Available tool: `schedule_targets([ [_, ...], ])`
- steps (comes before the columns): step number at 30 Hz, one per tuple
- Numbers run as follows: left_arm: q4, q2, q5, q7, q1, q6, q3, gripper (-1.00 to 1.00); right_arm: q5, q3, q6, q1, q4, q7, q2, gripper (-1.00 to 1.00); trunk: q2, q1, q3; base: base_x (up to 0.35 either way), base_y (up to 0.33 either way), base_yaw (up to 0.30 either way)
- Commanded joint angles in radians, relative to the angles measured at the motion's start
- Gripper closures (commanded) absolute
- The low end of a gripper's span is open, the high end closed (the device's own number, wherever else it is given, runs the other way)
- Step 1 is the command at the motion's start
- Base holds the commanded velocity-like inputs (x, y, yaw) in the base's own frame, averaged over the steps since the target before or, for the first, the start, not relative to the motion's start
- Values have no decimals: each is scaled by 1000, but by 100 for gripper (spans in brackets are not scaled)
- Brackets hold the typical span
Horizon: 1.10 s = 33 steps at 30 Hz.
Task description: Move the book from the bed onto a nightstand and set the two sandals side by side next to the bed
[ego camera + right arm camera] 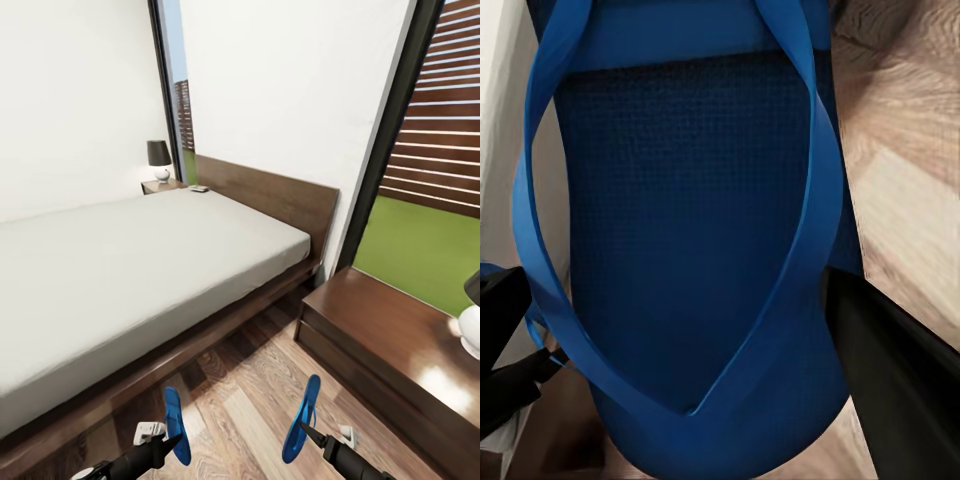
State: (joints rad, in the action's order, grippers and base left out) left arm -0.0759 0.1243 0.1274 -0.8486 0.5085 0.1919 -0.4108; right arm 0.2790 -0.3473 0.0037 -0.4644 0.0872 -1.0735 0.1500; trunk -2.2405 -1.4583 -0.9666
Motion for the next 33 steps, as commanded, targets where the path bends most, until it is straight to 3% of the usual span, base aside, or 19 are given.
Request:
schedule_targets([
  [1,1,0,11,-1,1,6,-8,100,3,1,1,0,0,-3,0,100,0,0,-1,0,0,209],
  [33,1,0,11,-1,1,6,-8,100,4,1,0,0,0,-2,0,100,0,0,-1,0,0,209],
])
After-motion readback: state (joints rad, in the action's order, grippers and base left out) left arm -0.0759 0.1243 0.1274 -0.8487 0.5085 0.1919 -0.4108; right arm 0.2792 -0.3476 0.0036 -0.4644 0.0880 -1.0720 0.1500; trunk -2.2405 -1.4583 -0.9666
